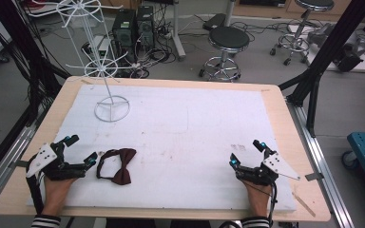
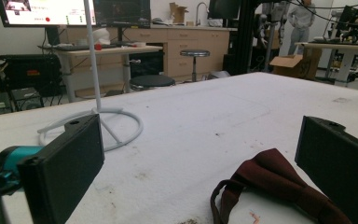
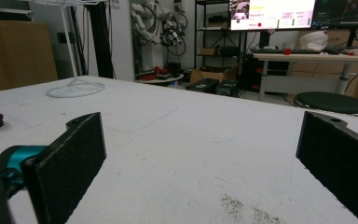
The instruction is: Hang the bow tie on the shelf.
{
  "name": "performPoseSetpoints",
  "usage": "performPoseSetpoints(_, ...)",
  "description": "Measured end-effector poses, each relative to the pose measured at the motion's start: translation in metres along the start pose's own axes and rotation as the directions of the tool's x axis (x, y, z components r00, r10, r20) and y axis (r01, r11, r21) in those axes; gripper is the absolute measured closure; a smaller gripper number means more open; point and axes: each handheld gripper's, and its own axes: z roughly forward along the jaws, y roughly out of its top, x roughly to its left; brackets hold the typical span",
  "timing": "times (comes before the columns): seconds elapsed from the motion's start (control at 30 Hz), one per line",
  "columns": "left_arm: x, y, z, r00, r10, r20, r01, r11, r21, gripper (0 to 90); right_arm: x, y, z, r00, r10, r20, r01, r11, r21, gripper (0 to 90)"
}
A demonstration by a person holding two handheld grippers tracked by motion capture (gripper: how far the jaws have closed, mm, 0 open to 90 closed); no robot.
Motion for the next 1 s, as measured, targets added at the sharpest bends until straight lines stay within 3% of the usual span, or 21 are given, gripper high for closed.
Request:
performPoseSetpoints(0.63,0.003,0.004,-0.001,0.9999,-0.011,0.002,0.011,0.9996,0.027,1.7,0.000,0.000,0.000,1.0000,-0.007,-0.002,0.007,1.000,-0.002,0.7)
performPoseSetpoints(0.9,0.004,0.023,-0.003,0.9991,0.000,0.041,-0.003,0.9981,0.061,1.8,0.000,0.000,0.000,1.0000,-0.007,-0.001,0.007,1.000,0.001,0.7)
performPoseSetpoints(0.93,0.003,0.030,-0.001,0.9981,0.022,0.057,-0.027,0.9961,0.084,1.7,0.000,0.000,0.000,1.0000,-0.006,-0.001,0.006,1.000,0.001,0.7)
performPoseSetpoints(1.0,0.002,0.033,0.000,0.9974,0.033,0.063,-0.039,0.9947,0.095,1.7,0.000,0.000,0.000,1.0000,-0.005,-0.001,0.005,1.000,0.001,0.7)
